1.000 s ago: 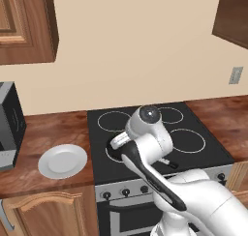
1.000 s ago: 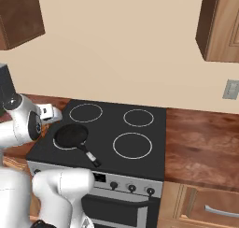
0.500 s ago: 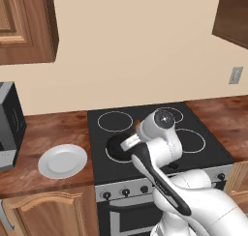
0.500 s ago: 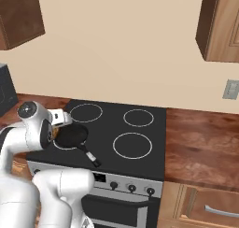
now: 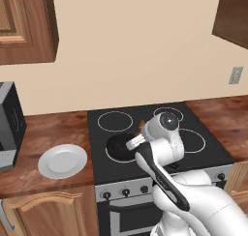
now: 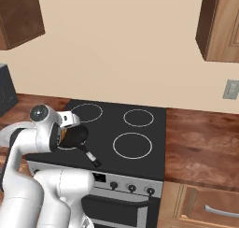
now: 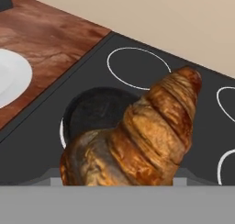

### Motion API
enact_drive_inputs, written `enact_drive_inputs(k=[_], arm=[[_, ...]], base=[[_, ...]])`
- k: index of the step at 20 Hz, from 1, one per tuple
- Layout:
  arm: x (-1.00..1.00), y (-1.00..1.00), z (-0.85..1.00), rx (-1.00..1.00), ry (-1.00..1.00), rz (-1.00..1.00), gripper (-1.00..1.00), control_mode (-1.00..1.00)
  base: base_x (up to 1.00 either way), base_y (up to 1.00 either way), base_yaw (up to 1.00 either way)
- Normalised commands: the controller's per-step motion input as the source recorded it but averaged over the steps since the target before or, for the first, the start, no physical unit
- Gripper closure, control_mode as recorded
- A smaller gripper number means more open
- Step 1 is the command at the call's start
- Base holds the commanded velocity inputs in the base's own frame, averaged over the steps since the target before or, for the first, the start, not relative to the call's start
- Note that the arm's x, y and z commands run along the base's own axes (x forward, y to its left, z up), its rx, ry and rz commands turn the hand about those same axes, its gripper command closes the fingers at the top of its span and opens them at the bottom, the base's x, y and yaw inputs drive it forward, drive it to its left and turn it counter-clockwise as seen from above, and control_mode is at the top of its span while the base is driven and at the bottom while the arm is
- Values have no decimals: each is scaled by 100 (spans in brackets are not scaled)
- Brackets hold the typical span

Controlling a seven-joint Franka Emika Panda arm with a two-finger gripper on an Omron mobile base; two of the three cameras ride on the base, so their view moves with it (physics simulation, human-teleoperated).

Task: Pick the croissant and place it on the pan. Then turn on the stove to warm the croissant.

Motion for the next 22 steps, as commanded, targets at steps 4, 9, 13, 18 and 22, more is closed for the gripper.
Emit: enact_drive_inputs(k=[4, 9, 13, 18, 22], arm=[[39, 1, 0, 0, 1, 0, 100, -100], [30, 0, 0, 0, 3, 0, 100, -100], [16, 0, -12, 0, 9, 0, 100, -100], [29, 0, -22, 0, 19, 0, 100, -100], [13, 7, -8, 0, 10, 0, 100, -100]], base=[[0, 0, 0], [0, 0, 0], [0, 0, 0], [0, 0, 0], [0, 0, 0]])
